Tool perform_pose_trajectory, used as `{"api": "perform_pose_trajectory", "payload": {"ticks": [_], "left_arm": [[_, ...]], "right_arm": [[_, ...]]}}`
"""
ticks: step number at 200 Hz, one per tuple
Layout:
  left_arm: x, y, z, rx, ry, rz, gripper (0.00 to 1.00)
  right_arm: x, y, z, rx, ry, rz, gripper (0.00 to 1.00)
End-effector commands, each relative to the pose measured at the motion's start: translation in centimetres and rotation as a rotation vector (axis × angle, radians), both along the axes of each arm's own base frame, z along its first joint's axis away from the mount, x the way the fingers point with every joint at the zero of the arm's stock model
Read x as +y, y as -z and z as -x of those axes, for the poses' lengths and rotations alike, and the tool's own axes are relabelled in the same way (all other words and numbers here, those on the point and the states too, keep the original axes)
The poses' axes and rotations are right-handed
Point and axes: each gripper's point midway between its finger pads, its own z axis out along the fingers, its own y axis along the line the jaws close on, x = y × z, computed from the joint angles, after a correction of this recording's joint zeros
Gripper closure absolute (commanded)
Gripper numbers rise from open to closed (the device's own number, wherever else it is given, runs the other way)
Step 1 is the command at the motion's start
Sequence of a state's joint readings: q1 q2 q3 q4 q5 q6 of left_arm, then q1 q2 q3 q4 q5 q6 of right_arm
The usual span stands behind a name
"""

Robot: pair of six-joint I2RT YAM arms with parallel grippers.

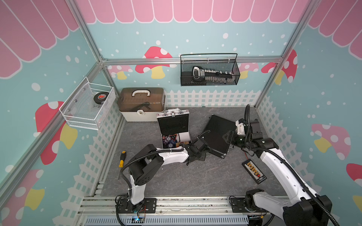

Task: Open the poker set cases
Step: Adjust the poker set case at the center of the board.

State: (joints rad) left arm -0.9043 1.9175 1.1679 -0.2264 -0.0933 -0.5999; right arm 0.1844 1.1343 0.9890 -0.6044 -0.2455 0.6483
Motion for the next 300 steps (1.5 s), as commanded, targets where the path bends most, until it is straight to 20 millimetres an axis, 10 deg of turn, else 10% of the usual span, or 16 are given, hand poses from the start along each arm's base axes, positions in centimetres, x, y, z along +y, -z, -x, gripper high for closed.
{"api": "perform_pose_trajectory", "payload": {"ticks": [1,102,176,300], "left_arm": [[3.3,1.2,-0.7,0.02,-0.085,-0.052,0.54],[8.9,0.1,-1.9,0.01,-0.205,-0.067,0.53],[6.4,-5.8,-1.7,-0.065,-0.122,0.077,0.35],[7.7,-8.1,-2.5,-0.105,-0.172,0.05,0.32]], "right_arm": [[-0.9,2.0,0.1,0.06,0.026,0.018,0.38],[-1.4,7.1,-0.7,0.166,0.042,0.006,0.27],[-1.3,10.8,-0.1,0.231,0.06,-0.01,0.23],[8.0,11.6,1.7,0.239,-0.1,-0.155,0.3]]}}
